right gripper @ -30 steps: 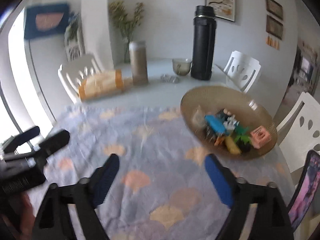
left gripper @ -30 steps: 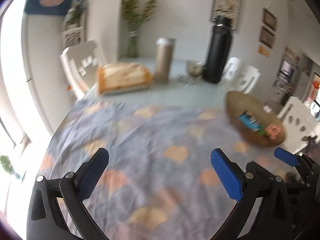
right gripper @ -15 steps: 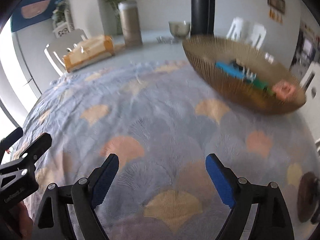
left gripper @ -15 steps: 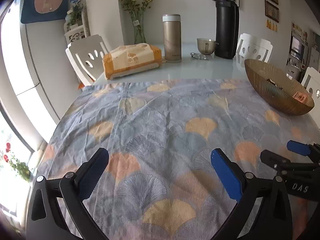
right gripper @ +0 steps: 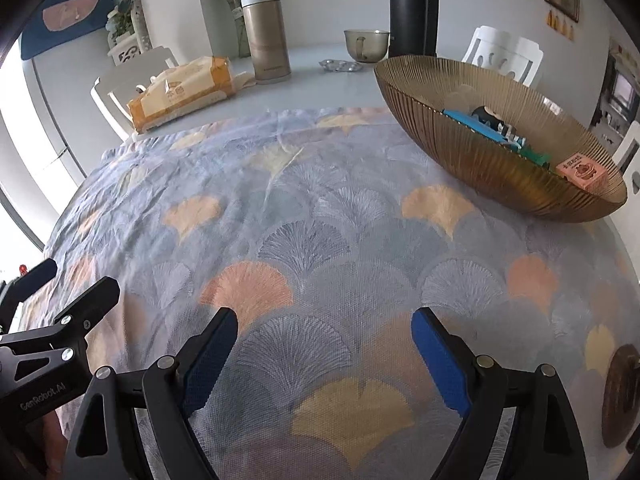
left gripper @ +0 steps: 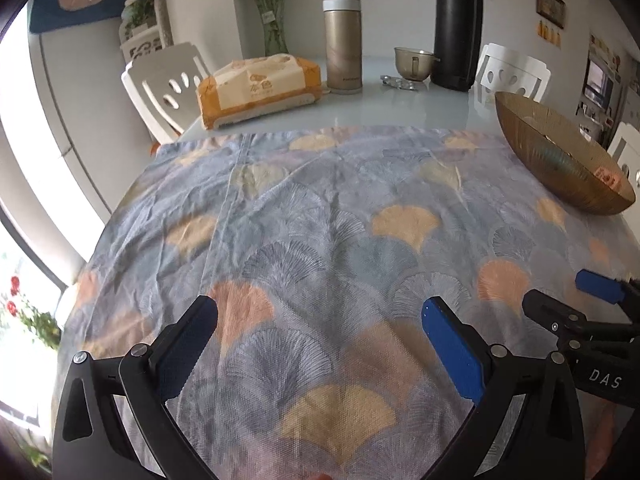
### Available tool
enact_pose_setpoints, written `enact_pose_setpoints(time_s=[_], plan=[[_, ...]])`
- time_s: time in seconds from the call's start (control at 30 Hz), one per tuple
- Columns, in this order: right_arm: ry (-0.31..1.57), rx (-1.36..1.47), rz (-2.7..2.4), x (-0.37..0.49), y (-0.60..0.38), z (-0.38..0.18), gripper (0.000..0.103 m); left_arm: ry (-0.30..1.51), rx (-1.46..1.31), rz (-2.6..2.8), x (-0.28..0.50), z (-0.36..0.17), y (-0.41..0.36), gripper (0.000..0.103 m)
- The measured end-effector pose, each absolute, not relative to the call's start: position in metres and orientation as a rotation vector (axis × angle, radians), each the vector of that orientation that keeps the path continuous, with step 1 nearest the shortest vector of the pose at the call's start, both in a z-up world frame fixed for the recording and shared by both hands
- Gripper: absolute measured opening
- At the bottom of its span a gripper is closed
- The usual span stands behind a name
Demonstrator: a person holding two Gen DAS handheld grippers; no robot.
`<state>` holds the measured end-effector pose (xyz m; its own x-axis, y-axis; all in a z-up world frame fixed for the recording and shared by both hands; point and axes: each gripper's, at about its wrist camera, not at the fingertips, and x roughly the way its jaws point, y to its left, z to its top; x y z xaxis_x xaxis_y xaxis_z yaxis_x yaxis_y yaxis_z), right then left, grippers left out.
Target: Organize rigid objects
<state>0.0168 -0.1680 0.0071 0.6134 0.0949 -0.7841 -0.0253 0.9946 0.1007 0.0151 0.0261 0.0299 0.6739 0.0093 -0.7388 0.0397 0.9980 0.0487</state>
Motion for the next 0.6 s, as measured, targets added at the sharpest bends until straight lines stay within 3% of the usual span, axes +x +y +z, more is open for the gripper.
enact_pose_setpoints(time_s=[0.6], plan=[[0.914, 0.052, 0.069, 0.017, -0.163, 0.005, 0.088, 0.894, -0.055, -0.021, 0.024, 0.023, 0.044, 0.102]])
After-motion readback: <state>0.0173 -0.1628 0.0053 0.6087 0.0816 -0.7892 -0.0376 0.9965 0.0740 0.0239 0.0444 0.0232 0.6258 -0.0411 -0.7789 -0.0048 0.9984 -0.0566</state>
